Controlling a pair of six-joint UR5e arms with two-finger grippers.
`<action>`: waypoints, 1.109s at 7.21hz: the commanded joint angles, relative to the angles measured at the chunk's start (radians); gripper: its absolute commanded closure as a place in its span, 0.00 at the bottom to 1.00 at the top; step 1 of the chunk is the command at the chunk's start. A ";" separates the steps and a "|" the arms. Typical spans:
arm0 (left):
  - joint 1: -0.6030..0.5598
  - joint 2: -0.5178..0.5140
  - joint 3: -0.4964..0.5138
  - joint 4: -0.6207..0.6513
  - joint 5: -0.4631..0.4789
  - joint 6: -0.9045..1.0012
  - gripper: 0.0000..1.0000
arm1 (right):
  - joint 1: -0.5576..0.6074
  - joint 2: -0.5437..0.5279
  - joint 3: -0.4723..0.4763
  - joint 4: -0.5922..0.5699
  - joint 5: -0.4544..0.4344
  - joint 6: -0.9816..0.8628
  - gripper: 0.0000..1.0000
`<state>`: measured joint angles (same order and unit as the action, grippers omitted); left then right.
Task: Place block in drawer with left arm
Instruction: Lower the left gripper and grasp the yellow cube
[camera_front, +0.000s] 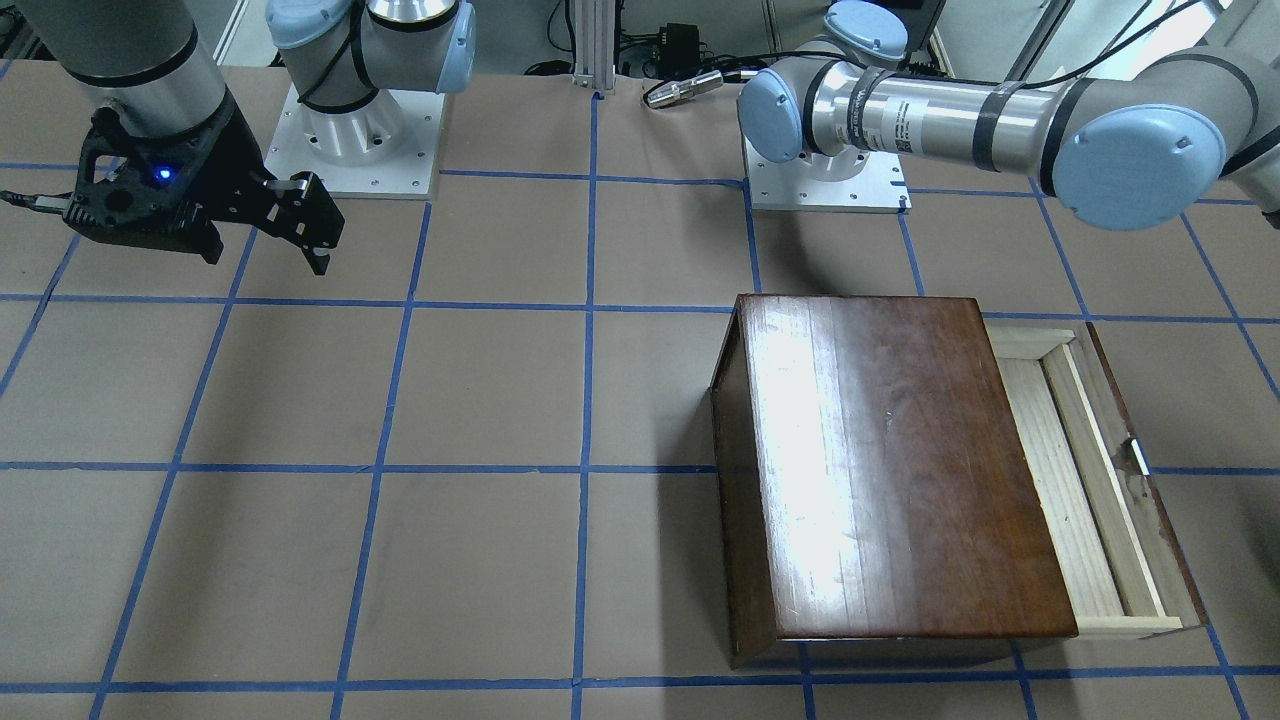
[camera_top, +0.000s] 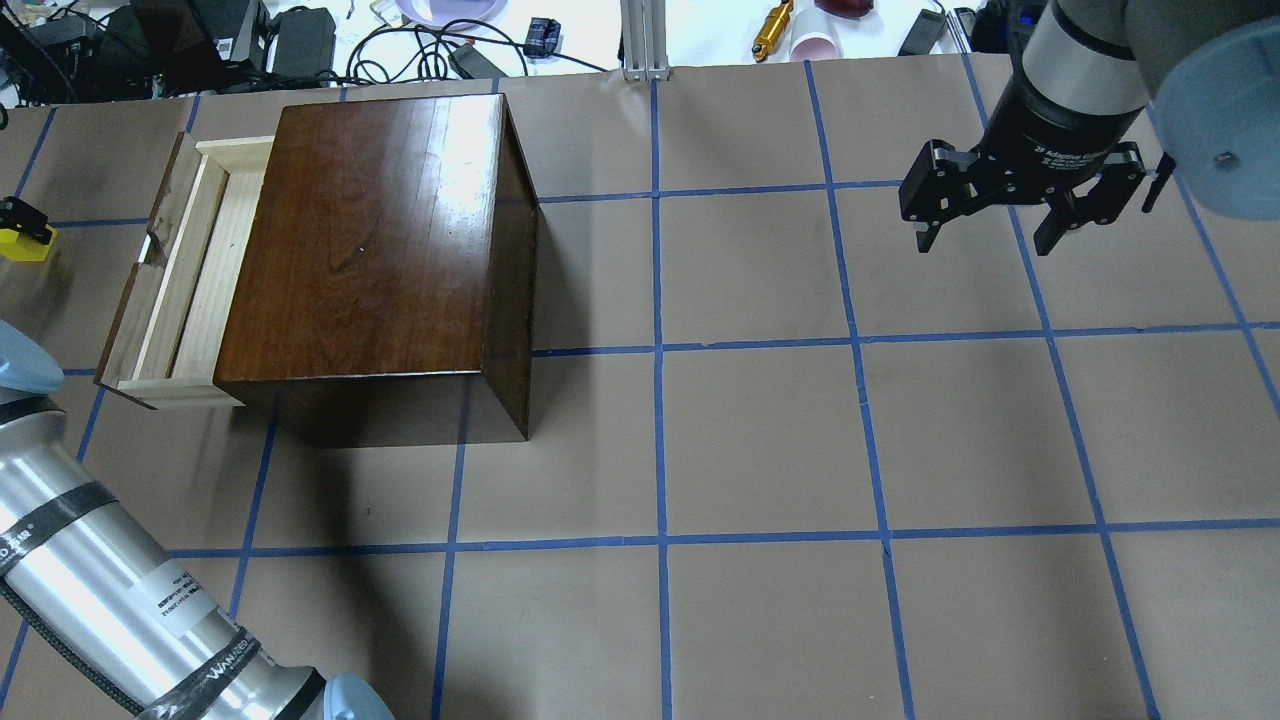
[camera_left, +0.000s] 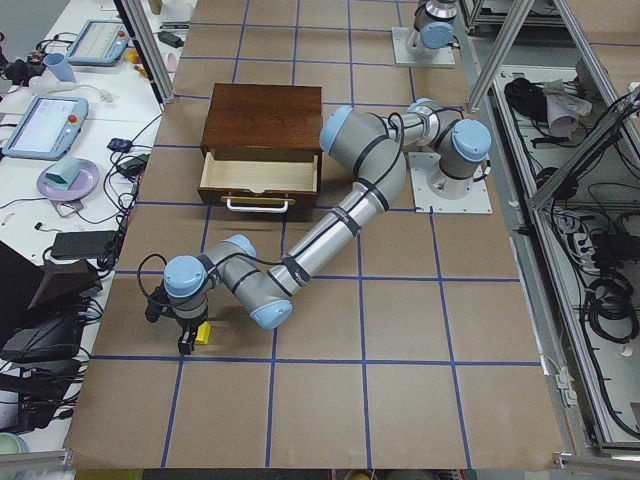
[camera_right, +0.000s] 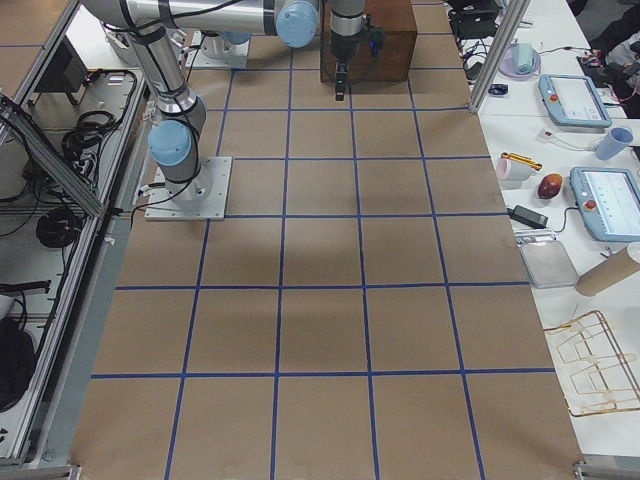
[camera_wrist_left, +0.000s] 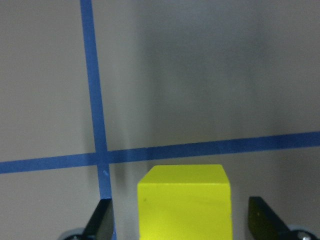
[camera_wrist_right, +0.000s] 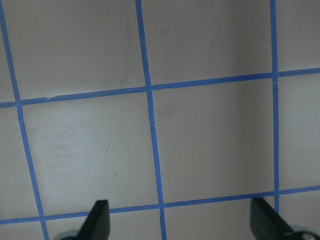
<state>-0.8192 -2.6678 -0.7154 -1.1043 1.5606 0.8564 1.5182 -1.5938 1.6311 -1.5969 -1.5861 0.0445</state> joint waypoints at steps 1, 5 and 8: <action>0.000 0.006 0.001 0.000 -0.004 0.000 1.00 | 0.000 0.000 0.000 0.000 0.000 0.000 0.00; -0.023 0.196 -0.001 -0.277 -0.004 -0.003 1.00 | 0.000 0.000 0.000 0.000 0.000 0.000 0.00; -0.130 0.411 -0.016 -0.634 -0.005 -0.153 1.00 | 0.000 0.000 0.001 0.000 0.002 0.000 0.00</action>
<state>-0.9074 -2.3394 -0.7270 -1.5882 1.5609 0.7829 1.5186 -1.5938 1.6308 -1.5969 -1.5852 0.0445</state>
